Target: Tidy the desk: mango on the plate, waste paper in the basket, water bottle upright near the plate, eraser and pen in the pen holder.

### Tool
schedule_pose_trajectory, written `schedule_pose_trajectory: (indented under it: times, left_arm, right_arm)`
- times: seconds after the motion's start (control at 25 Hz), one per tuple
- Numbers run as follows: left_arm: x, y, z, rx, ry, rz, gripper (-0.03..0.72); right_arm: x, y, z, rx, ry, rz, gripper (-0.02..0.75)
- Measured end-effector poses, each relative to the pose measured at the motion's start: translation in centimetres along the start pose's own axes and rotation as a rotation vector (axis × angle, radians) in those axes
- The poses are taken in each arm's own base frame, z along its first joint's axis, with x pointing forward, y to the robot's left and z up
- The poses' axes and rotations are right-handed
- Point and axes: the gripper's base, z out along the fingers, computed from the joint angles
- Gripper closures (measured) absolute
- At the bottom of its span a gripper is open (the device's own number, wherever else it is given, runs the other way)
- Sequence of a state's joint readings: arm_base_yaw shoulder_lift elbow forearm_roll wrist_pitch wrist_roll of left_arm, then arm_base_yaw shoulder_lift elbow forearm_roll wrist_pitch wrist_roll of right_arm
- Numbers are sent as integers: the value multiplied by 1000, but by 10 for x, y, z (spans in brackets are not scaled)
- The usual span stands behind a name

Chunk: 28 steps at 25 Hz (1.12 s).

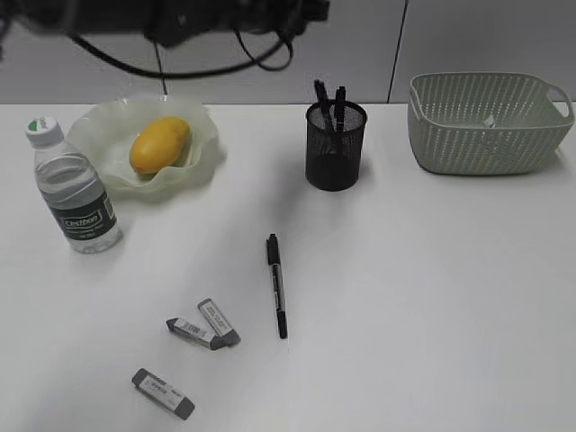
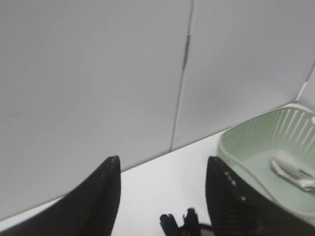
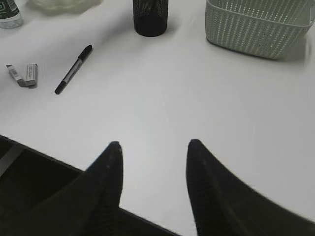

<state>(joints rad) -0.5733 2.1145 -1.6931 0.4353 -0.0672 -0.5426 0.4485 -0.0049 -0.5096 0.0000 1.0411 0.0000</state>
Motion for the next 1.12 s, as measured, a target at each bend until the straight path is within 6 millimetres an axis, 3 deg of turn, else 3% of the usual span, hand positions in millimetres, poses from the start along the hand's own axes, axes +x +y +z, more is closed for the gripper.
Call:
schedule_pose_trajectory:
  times: [0.08,0.2,0.32,0.44,0.56,0.76,0.96,1.12]
  left_arm:
    - [-33,1,-35,-96,77,3,285]
    - [-60,5,-96,-212,222,59,333]
    - [-55,6,-161,-250,411,65,367]
    - [-29,3,-233,-227,586,41,374]
    - [0,1,-309,-204,640,-2,378]
    - [53,4,-424,-184,529,-36,378]
    - [100,10,-482,-181,327,-32,379]
    - [110,11,-509,-170,152,-39,400]
  right_arm:
    - [0,-1,0,9,0,-5,389]
    - [-1,-3,0,38,-5,-23,389]
    - [-8,-4,5,43,17,-27,389]
    - [-22,-4,21,38,65,-28,389]
    - [-38,-3,45,29,95,-28,389]
    - [-55,1,91,-7,144,1,389]
    - [-64,6,155,-57,279,44,389]
    - [-85,6,208,-61,383,56,389]
